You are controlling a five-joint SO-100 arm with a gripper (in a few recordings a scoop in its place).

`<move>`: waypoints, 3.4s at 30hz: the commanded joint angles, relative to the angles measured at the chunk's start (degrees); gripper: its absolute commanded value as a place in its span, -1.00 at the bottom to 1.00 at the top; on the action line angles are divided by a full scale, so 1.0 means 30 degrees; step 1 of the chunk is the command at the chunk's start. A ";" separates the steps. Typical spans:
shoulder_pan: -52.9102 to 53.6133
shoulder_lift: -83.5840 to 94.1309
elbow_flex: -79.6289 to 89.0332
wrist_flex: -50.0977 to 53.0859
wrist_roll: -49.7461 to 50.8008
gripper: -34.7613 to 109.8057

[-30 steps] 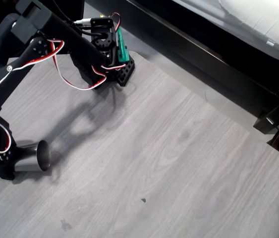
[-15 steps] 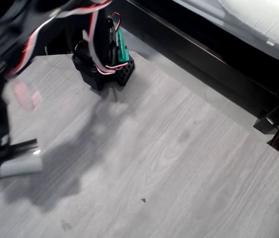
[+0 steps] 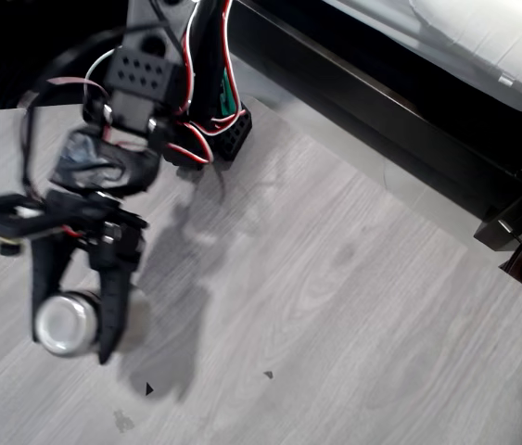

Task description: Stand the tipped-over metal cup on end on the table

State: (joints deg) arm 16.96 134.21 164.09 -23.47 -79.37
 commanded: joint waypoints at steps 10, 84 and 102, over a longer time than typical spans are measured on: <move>-0.1318 -1.5703 -0.3047 -1.7168 -0.1758 -0.52; -0.5479 1.0781 -0.1699 2.3994 2.6895 -0.52; -0.7529 1.8486 0.3223 2.8125 2.7393 -0.52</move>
State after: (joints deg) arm -3.60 188.09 173.94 58.89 2.64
